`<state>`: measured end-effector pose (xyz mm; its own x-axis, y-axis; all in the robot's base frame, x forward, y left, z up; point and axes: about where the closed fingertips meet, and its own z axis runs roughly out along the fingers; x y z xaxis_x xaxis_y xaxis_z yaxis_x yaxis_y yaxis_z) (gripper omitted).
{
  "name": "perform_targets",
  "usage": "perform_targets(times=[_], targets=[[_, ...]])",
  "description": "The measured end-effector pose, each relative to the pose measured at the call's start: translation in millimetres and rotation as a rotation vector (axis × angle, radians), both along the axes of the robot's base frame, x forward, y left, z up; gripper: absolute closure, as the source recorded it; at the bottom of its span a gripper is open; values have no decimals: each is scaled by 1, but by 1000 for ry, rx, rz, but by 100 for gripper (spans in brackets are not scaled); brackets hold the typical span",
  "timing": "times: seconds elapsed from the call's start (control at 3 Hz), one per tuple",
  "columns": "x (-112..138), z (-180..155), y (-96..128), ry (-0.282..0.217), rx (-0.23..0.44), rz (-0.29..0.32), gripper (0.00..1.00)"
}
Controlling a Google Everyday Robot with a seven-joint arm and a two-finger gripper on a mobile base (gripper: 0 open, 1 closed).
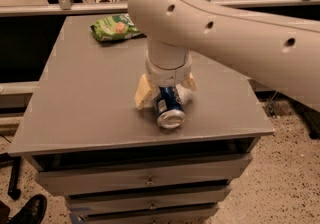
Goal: Place pepsi can upright
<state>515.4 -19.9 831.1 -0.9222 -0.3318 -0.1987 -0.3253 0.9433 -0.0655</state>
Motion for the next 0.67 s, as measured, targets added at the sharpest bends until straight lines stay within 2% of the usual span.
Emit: perform_targets(times=[0.33, 0.67], targets=[[4, 2, 4, -10, -15, 6, 42], [12, 14, 6, -58, 21, 38, 64]])
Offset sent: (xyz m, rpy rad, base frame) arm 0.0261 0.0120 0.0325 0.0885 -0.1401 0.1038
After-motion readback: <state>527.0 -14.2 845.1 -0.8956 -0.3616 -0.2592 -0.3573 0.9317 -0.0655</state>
